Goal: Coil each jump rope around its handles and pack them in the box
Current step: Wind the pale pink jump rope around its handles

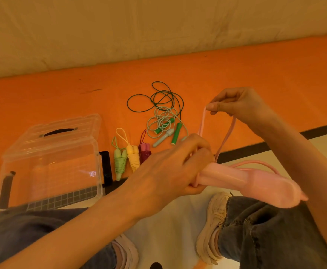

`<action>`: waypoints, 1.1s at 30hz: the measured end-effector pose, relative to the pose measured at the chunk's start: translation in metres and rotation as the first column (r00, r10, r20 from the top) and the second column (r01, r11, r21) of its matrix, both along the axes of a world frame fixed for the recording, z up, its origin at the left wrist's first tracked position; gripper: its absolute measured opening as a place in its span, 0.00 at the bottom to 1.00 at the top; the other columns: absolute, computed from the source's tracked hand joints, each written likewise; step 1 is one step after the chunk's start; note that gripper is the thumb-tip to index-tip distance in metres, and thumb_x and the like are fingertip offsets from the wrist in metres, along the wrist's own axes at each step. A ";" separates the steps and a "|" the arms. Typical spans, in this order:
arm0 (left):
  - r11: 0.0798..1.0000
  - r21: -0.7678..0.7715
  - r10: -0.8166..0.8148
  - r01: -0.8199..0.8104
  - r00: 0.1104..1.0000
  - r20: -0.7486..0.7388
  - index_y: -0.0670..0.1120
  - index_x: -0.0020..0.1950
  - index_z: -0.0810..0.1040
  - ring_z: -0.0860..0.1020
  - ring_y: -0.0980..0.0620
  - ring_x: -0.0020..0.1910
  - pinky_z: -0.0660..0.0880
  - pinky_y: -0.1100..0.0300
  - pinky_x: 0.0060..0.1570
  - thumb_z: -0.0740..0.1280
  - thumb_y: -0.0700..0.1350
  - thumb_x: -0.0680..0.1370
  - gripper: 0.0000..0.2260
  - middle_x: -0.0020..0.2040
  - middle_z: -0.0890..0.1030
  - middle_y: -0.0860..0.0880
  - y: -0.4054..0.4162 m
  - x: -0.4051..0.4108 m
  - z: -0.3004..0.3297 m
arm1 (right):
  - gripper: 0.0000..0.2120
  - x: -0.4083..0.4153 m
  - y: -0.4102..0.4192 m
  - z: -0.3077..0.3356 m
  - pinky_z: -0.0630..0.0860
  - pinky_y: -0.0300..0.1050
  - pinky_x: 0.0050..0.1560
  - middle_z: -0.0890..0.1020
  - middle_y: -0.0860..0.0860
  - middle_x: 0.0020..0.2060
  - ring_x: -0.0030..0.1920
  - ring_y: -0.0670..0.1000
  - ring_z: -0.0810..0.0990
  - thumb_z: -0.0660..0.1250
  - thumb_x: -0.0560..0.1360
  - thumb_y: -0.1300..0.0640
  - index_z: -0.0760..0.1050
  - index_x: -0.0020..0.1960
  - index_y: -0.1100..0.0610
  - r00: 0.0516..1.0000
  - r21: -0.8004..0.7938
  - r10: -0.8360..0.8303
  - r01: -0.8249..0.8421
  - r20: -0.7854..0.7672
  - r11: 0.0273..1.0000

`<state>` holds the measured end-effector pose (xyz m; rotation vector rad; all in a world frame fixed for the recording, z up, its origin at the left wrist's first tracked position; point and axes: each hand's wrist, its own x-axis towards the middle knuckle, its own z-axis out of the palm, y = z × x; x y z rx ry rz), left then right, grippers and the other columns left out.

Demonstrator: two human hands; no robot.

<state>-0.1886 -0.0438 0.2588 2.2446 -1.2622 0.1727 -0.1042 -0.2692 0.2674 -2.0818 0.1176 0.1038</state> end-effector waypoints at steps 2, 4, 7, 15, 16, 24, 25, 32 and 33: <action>0.994 -0.106 0.025 -0.040 0.990 -0.141 0.49 0.57 0.68 0.77 0.52 0.48 0.77 0.53 0.35 0.65 0.51 0.73 0.15 0.58 0.70 0.53 0.003 -0.001 0.001 | 0.07 0.000 -0.003 -0.001 0.66 0.25 0.29 0.82 0.53 0.36 0.29 0.35 0.74 0.73 0.71 0.57 0.82 0.47 0.59 1.000 -0.019 -0.012 0.012 -0.015 1.000; 0.960 -0.226 0.080 -0.166 0.934 -0.349 0.51 0.56 0.69 0.75 0.57 0.49 0.75 0.57 0.42 0.68 0.52 0.73 0.15 0.54 0.72 0.56 0.008 0.001 0.005 | 0.06 -0.001 -0.008 0.001 0.69 0.29 0.30 0.82 0.51 0.37 0.33 0.40 0.75 0.72 0.73 0.59 0.83 0.49 0.60 0.999 -0.022 0.001 -0.002 -0.047 1.000; 0.849 -0.347 0.147 -0.400 0.808 -0.571 0.50 0.53 0.70 0.75 0.57 0.42 0.74 0.64 0.36 0.72 0.52 0.73 0.14 0.45 0.75 0.54 0.014 0.006 0.012 | 0.05 -0.004 -0.011 0.001 0.71 0.33 0.34 0.79 0.47 0.33 0.35 0.45 0.74 0.66 0.76 0.64 0.80 0.49 0.62 0.996 -0.013 0.015 -0.016 -0.084 1.000; 0.703 -0.375 0.265 -0.604 0.713 -0.649 0.50 0.52 0.72 0.74 0.61 0.36 0.69 0.70 0.33 0.67 0.53 0.72 0.13 0.39 0.75 0.54 0.024 0.023 0.018 | 0.07 -0.009 -0.012 0.006 0.69 0.34 0.29 0.86 0.53 0.37 0.28 0.44 0.69 0.71 0.72 0.57 0.82 0.46 0.60 0.976 -0.028 0.098 -0.105 -0.196 0.994; 0.689 -0.367 0.286 -0.625 0.699 -0.655 0.52 0.51 0.71 0.75 0.61 0.37 0.70 0.70 0.33 0.67 0.54 0.72 0.12 0.40 0.76 0.54 0.026 0.026 0.018 | 0.07 -0.010 -0.011 0.007 0.69 0.35 0.29 0.86 0.53 0.38 0.27 0.45 0.69 0.72 0.70 0.57 0.82 0.45 0.60 0.968 -0.018 0.128 -0.135 -0.215 0.991; 0.656 -0.251 0.422 -0.712 0.621 -0.660 0.54 0.52 0.69 0.77 0.52 0.42 0.72 0.70 0.34 0.67 0.51 0.77 0.08 0.45 0.77 0.49 0.041 0.052 0.004 | 0.05 -0.024 -0.008 0.014 0.74 0.40 0.38 0.85 0.53 0.37 0.32 0.50 0.76 0.72 0.66 0.51 0.83 0.39 0.53 0.782 0.094 0.506 -0.509 -0.363 0.855; 0.656 -0.232 0.433 -0.718 0.610 -0.664 0.52 0.53 0.69 0.77 0.52 0.41 0.72 0.70 0.33 0.67 0.51 0.77 0.09 0.45 0.77 0.49 0.041 0.054 0.002 | 0.04 -0.026 -0.008 0.012 0.75 0.43 0.40 0.85 0.55 0.38 0.35 0.53 0.78 0.72 0.67 0.53 0.83 0.39 0.52 0.742 0.133 0.558 -0.552 -0.371 0.823; 0.753 -0.029 0.532 -0.657 0.634 -0.562 0.52 0.56 0.67 0.76 0.60 0.34 0.71 0.65 0.30 0.66 0.53 0.78 0.12 0.39 0.75 0.55 0.043 0.053 -0.011 | 0.07 -0.030 -0.009 0.017 0.78 0.40 0.41 0.85 0.54 0.38 0.37 0.49 0.82 0.75 0.68 0.50 0.84 0.43 0.52 0.560 0.418 0.768 -0.645 -0.311 0.640; 0.770 0.000 0.540 -0.639 0.651 -0.533 0.52 0.58 0.67 0.76 0.62 0.33 0.70 0.67 0.28 0.66 0.53 0.78 0.13 0.40 0.75 0.56 0.043 0.051 -0.011 | 0.07 -0.030 -0.009 0.018 0.78 0.39 0.40 0.85 0.54 0.37 0.36 0.48 0.82 0.75 0.68 0.50 0.84 0.43 0.52 0.551 0.437 0.780 -0.648 -0.297 0.624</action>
